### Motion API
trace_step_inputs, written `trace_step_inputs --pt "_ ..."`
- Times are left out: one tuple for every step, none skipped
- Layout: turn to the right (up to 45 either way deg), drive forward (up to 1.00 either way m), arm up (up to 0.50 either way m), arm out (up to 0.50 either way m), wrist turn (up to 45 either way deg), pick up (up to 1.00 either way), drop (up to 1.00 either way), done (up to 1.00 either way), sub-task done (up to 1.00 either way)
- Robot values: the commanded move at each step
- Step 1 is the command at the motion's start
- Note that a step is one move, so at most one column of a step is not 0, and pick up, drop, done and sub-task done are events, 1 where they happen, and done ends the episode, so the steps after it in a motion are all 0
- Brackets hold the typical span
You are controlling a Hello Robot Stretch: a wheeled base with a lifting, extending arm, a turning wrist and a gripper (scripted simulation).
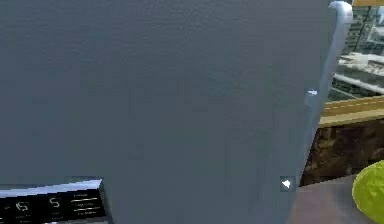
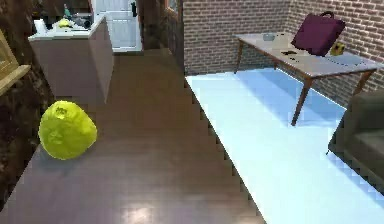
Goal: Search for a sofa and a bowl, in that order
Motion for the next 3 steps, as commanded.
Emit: trace_step_inputs --pt "45.0 0.00 0.00 0.00 0.0 0.00 0.00 0.00 0.00" --pt "45.0 0.00 0.00 0.00 0.0 0.00 0.00 0.00 0.00" --pt "36.0 0.00 0.00 0.00 0.0 0.00 0.00 0.00 0.00"
